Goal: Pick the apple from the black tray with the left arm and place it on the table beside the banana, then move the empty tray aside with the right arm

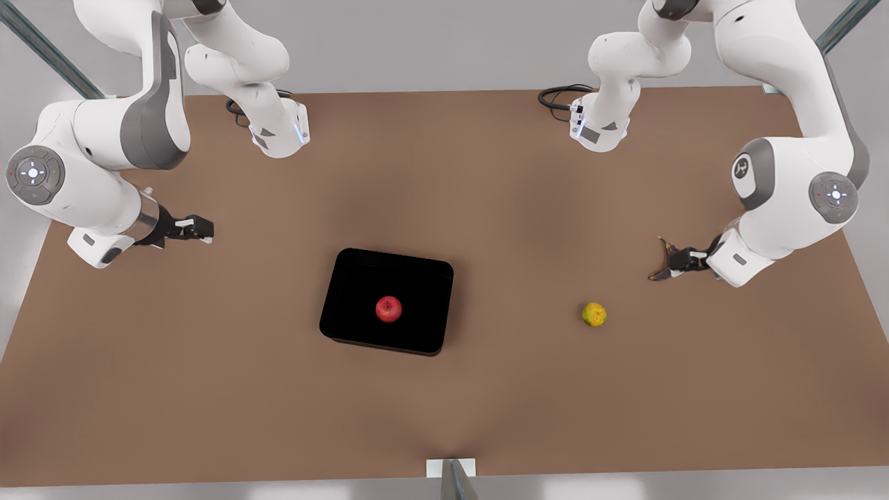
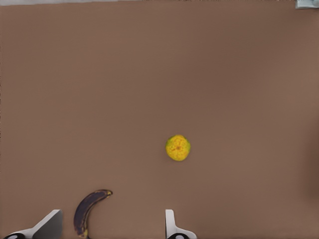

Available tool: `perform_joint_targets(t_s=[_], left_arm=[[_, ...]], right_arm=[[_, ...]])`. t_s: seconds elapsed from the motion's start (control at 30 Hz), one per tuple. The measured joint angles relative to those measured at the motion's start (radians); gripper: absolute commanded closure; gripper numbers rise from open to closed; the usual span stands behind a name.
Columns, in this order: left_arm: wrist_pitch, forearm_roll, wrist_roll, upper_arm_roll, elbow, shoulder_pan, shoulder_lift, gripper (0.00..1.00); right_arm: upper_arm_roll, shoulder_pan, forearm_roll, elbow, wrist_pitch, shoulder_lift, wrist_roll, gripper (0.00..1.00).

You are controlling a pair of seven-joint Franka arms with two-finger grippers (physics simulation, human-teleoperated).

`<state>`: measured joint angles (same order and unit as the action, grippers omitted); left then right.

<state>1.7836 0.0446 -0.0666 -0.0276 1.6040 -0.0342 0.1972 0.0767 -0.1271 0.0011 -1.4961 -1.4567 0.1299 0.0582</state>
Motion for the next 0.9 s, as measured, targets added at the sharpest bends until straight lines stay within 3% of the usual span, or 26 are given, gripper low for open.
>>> perform_joint_targets(t_s=[0.17,0.37,0.9], left_arm=[[0.012,0.000,-0.010,0.006,-0.012,-0.013,0.004,0.00],[0.032,-0.021,0.041,0.015,-0.082,-0.418,0.104,0.00],[0.141,-0.013,0.437,0.026,-0.222,-0.672,0.353,0.00]], right_arm=[[0.000,0.000,-0.002,0.000,-0.001,0.000,0.003,0.00],[-0.001,0.000,-0.003,0.000,-0.002,0.000,0.005,0.00],[-0.002,-0.002,-0.003,0.000,-0.002,0.002,0.008,0.00]])
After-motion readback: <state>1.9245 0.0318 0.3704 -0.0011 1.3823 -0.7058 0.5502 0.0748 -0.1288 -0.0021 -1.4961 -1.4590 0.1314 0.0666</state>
